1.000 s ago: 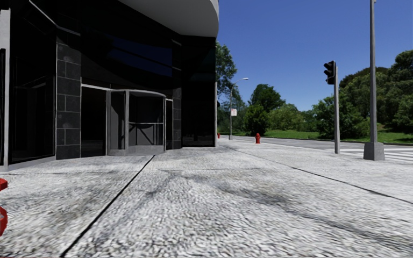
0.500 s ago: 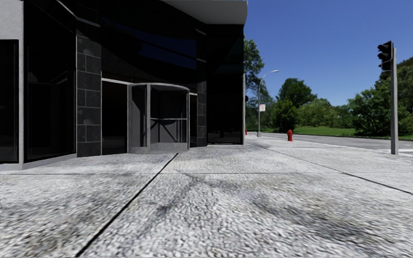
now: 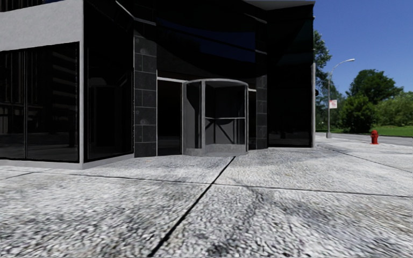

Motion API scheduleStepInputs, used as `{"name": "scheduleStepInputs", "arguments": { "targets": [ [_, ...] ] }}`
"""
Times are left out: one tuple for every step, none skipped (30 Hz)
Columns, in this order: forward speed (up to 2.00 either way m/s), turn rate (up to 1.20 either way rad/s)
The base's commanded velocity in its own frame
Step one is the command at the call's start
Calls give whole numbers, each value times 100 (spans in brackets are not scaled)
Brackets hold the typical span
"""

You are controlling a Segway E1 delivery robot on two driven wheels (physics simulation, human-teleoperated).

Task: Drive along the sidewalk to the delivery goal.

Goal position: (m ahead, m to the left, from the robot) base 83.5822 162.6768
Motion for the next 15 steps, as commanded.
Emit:
{"name": "scheduleStepInputs", "arguments": {
  "targets": [
    [176,68],
    [176,68],
    [176,68],
    [176,68],
    [176,68],
    [176,69],
    [176,69],
    [179,75],
    [181,77],
    [181,77],
    [183,78],
    [185,79],
    [186,80],
    [186,81],
    [186,81]
  ]
}}
